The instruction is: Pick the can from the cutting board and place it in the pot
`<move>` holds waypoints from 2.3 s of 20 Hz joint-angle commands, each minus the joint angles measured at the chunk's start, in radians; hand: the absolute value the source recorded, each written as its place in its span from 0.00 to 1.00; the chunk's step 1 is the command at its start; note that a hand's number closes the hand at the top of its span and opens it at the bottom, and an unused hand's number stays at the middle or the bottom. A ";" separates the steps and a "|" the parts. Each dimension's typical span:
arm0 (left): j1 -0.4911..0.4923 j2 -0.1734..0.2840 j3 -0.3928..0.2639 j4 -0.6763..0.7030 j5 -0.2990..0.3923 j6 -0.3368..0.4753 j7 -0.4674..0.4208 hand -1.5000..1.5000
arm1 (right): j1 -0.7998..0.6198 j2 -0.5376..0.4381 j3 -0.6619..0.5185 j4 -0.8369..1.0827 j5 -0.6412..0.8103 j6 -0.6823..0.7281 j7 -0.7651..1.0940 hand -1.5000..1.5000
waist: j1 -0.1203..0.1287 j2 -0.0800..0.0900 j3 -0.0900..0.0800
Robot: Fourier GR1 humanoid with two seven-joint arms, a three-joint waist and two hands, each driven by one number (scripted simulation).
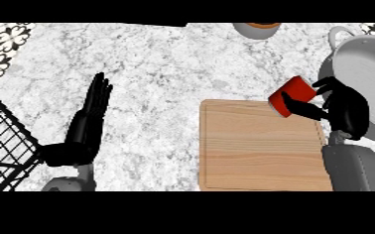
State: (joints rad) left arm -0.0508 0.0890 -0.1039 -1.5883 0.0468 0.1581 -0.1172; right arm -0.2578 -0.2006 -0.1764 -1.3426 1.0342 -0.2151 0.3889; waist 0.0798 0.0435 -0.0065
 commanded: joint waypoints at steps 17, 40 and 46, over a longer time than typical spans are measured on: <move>-0.082 -0.032 -0.076 0.034 -0.029 -0.025 0.033 0.50 | -0.698 -0.237 -0.150 0.557 0.613 0.068 0.874 1.00 | 0.106 0.016 0.005; 0.011 -0.035 -0.010 0.054 -0.018 0.011 -0.046 0.50 | -0.758 -0.299 -0.393 0.862 0.765 -0.126 0.909 1.00 | -0.028 -0.021 0.009; -0.007 -0.025 0.004 0.052 -0.017 0.013 -0.010 0.50 | -0.693 -0.282 -0.500 0.925 0.681 -0.204 0.831 1.00 | -0.038 -0.023 0.009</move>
State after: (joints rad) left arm -0.0445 0.0710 -0.1038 -1.5521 0.0360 0.1599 -0.1324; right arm -0.9790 -0.4912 -0.6201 -0.4567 1.7578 -0.3069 1.1175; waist 0.0503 0.0208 0.0024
